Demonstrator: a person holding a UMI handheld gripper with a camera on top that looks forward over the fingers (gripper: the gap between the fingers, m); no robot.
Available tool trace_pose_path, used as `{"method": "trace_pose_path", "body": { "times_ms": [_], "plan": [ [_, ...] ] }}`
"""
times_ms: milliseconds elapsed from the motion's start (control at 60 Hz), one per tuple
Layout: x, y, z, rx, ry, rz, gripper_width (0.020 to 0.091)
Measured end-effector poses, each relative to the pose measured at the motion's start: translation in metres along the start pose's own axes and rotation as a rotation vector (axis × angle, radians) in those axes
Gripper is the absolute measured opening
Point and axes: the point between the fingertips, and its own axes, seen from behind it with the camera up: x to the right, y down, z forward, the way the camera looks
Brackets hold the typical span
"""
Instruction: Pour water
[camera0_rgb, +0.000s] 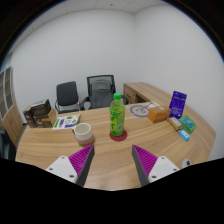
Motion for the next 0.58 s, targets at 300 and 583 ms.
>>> {"method": "trace_pose_path", "body": {
  "times_ms": [300, 583],
  "plan": [
    [-0.063, -0.023, -0.117, 0.084, -0.073, -0.038, 0.0759],
    [-0.088, -0.053, -0.163, 0.15, -0.104, -0.062, 0.077]
  ]
}}
